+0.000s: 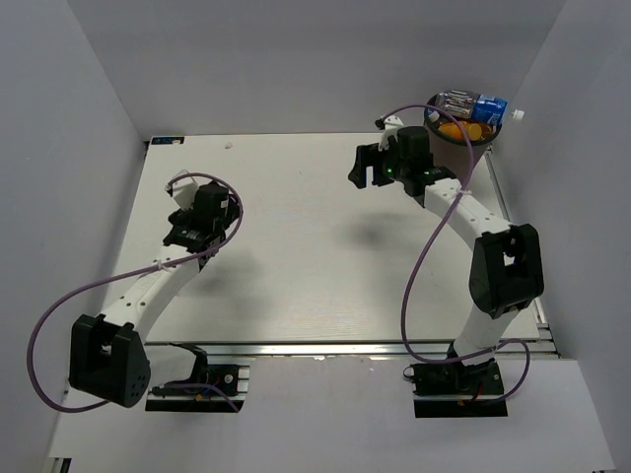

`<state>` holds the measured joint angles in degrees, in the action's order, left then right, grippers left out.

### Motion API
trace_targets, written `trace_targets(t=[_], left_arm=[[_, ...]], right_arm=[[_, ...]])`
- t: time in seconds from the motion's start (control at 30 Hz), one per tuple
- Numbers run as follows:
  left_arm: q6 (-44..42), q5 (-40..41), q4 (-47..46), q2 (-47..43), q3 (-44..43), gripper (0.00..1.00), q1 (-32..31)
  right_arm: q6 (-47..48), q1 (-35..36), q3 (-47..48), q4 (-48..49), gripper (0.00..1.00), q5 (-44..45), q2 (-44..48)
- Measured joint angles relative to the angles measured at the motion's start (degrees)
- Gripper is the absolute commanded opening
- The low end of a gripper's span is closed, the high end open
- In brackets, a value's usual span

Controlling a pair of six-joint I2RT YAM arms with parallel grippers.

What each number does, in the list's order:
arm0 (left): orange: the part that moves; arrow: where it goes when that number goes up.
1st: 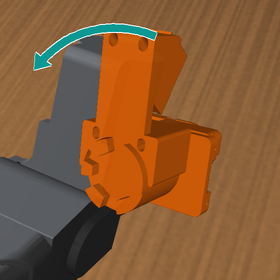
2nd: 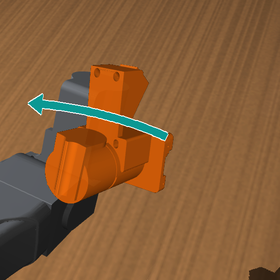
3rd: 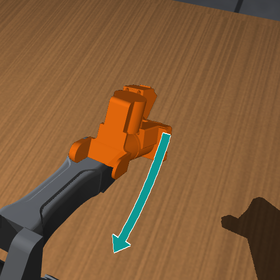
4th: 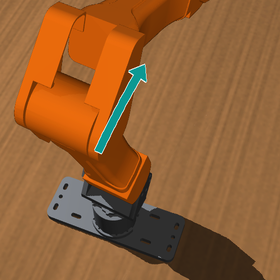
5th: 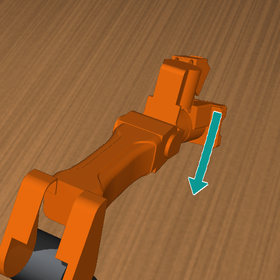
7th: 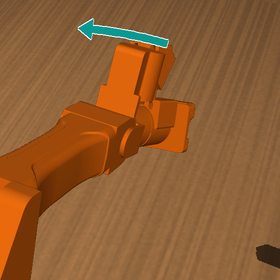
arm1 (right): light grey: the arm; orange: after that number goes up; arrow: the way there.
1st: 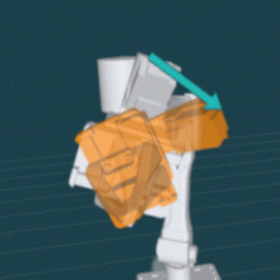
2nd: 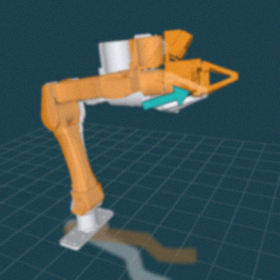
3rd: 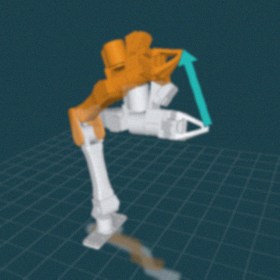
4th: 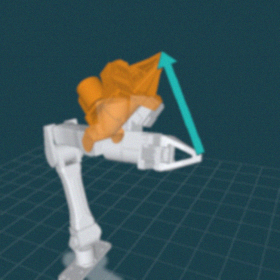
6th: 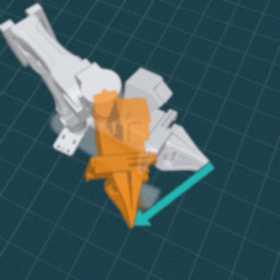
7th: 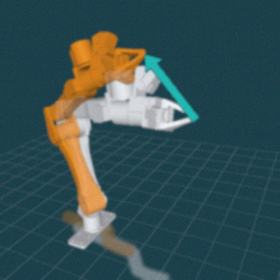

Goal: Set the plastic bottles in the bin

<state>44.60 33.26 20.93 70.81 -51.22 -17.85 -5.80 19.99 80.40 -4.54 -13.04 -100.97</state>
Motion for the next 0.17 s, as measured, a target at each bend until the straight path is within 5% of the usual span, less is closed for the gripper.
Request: trace_targets(t=[0.17], left_arm=[[0.98, -0.07, 0.02, -1.25, 0.96, 0.98, 0.0]], right_arm=[[0.22, 0.0, -0.79, 0.28, 0.89, 1.77, 0.44]])
